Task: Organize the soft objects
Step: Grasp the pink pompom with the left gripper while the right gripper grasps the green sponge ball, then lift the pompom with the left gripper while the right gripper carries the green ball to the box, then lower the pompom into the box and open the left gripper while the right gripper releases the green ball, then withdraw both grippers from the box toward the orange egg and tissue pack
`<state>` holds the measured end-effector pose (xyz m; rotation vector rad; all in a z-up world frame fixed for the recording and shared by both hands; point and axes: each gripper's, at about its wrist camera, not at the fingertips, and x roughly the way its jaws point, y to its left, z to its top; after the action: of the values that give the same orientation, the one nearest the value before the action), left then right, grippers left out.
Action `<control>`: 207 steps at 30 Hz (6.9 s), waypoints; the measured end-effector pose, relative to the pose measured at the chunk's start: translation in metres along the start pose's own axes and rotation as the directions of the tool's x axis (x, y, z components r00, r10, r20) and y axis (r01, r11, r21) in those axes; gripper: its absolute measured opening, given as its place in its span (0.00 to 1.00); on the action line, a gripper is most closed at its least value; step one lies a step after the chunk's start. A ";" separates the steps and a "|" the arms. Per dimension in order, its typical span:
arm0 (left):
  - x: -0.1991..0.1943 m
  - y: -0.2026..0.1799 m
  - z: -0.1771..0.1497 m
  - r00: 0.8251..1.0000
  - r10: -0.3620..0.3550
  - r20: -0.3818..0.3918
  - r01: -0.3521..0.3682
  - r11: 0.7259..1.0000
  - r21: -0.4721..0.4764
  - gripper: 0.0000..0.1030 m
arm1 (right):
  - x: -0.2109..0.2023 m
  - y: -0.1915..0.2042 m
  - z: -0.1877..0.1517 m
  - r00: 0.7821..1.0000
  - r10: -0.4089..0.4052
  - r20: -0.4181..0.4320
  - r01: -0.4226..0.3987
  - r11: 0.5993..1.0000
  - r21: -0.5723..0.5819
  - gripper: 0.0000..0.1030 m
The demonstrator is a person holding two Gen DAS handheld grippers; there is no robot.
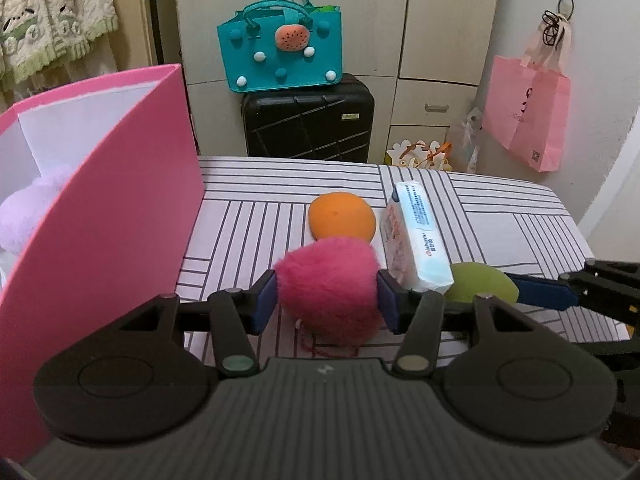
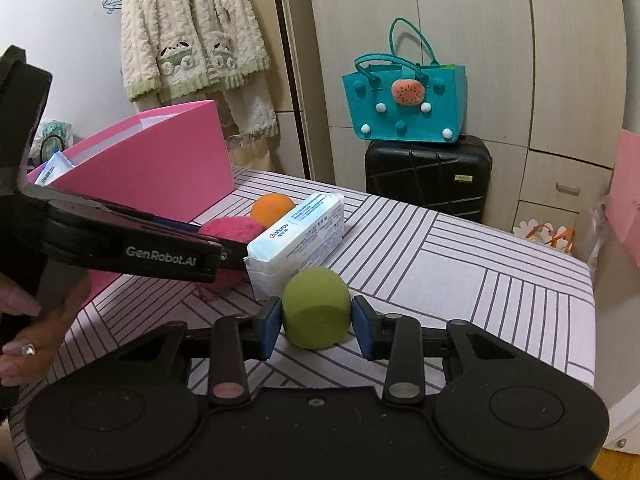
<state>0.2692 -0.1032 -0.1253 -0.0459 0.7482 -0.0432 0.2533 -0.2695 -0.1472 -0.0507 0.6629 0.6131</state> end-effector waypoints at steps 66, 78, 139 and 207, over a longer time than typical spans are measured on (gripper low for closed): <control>-0.244 0.100 -0.048 0.937 -0.333 -0.106 0.347 0.922 0.172 0.40 | -0.144 0.144 0.021 0.971 0.180 -0.157 -0.179 0.984 0.023 0.41; -0.241 0.144 -0.027 0.933 -0.357 -0.043 0.359 0.920 0.156 0.40 | -0.123 0.177 0.066 0.974 0.194 -0.114 -0.201 0.978 -0.052 0.41; -0.121 0.208 0.047 0.960 -0.242 -0.143 0.260 0.957 0.126 0.61 | 0.005 0.182 0.154 0.976 0.156 -0.150 -0.179 0.972 -0.154 0.45; -0.164 0.002 0.022 0.964 -0.266 -0.001 0.256 0.927 0.273 0.69 | -0.100 0.069 0.041 0.997 0.070 -0.020 -0.072 0.988 -0.135 0.55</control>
<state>0.1643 -0.0913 0.0015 0.1152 0.6905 -0.3987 0.1762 -0.2545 -0.0457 -0.1588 0.6388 0.7267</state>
